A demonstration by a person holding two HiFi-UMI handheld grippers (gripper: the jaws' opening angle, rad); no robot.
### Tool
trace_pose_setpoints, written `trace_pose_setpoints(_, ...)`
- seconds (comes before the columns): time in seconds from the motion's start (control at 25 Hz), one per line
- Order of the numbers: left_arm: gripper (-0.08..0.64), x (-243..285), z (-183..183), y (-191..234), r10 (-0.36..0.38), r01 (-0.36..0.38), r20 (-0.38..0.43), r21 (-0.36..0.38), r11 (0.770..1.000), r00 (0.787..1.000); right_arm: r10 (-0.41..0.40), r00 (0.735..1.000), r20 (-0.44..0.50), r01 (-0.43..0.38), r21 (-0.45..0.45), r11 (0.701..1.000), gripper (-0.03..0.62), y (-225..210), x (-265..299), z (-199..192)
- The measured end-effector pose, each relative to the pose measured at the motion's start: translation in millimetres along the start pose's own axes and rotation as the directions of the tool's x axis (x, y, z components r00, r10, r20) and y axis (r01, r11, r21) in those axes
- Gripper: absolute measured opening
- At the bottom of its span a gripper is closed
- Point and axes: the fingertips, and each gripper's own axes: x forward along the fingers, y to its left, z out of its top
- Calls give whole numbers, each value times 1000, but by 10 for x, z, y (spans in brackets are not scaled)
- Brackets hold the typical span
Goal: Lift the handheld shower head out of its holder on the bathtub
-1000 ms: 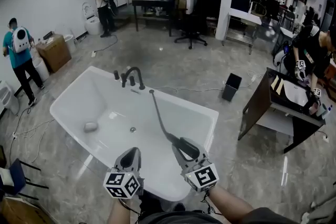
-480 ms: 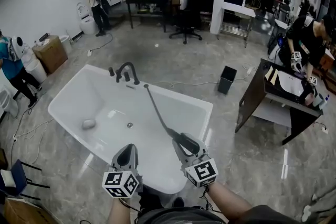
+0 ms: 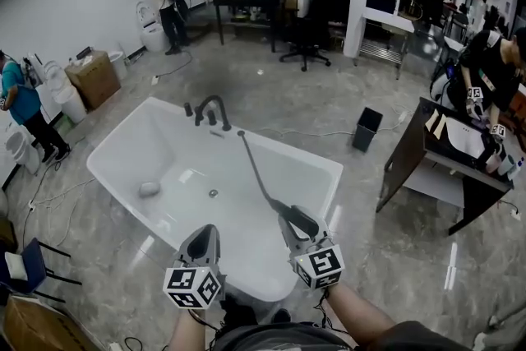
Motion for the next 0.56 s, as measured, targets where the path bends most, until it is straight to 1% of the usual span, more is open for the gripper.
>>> trace_pose_setpoints(0.28,26,17,52,-16,0,0,13,12,1000,1000,-3,1000,10,3,1,1000,140,-37,28,25)
trace_pose_setpoints(0.56,26,-39,103,66,-8,7,13,32,999,1000,-49,999,-16,50,20,999,140,-62,60,5)
